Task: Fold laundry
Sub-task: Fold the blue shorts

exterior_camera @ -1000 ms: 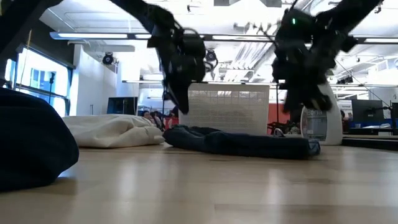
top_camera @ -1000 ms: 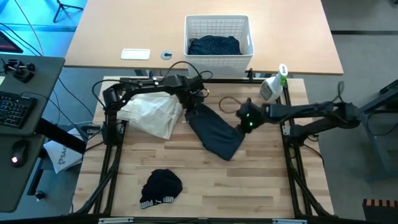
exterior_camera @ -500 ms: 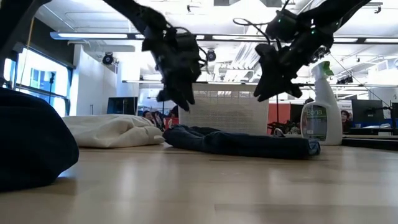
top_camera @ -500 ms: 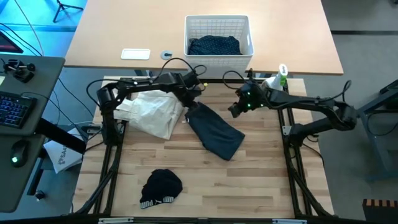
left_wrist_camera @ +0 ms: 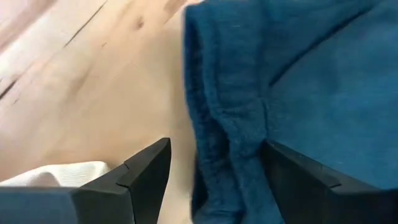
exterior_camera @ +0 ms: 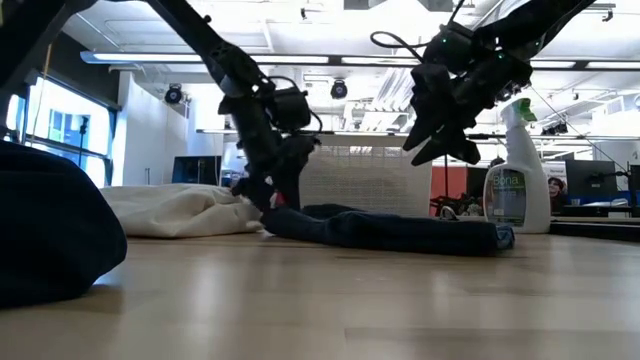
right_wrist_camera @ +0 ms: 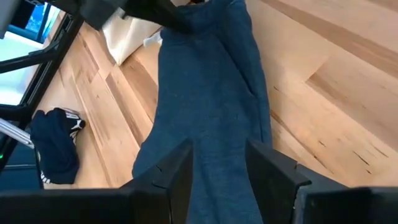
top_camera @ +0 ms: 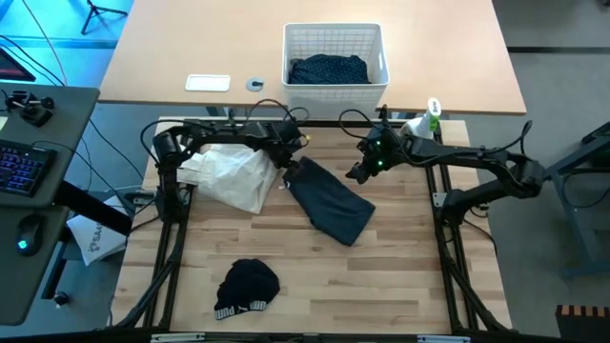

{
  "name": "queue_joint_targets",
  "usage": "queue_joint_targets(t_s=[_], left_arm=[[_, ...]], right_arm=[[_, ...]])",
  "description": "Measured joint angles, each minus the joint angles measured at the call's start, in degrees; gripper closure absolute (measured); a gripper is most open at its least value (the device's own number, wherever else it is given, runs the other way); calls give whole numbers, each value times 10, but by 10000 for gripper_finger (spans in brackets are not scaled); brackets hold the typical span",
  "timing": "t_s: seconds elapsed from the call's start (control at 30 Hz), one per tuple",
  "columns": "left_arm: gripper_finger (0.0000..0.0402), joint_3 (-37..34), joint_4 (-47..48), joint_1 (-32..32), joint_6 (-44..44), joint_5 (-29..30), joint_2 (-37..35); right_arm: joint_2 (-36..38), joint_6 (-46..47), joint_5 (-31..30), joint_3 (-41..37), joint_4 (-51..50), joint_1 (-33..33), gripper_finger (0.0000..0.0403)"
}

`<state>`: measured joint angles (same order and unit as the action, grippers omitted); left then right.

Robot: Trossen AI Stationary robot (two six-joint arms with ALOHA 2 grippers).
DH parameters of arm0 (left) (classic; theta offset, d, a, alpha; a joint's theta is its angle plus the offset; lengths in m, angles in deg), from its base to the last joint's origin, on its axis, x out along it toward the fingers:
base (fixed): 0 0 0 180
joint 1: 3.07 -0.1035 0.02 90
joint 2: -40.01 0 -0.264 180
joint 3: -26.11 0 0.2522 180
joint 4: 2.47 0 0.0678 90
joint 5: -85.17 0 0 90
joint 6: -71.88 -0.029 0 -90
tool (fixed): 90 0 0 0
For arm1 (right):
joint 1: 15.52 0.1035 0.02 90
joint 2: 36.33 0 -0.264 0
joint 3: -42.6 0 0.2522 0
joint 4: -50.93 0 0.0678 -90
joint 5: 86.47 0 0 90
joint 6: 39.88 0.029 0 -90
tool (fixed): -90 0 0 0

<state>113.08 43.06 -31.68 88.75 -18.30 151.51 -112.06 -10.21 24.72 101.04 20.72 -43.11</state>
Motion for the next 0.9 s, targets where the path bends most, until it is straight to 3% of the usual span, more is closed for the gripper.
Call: queue_joint_targets(t_s=[0.1, 0.27, 0.37, 0.53, 0.73, 0.9], left_arm=[[163, -8, -3, 9, -3, 21, 12], [185, -11, -5, 37, -84, 26, 19], [242, -11, -11, 61, -151, 15, 20], [376, -11, -36, 86, -237, -7, 20], [375, -5, -48, 115, -288, 41, 6], [390, 28, -46, 136, -374, 58, 3]], right_arm=[[0, 3, 9, 0, 0, 0, 260], [0, -3, 24, 0, 3, 2, 260], [0, -17, 21, 0, 18, 9, 260], [0, -50, -12, 0, 38, 23, 252], [-24, -85, -13, 0, 55, 23, 174], [-97, -127, -4, 0, 111, 23, 102]])
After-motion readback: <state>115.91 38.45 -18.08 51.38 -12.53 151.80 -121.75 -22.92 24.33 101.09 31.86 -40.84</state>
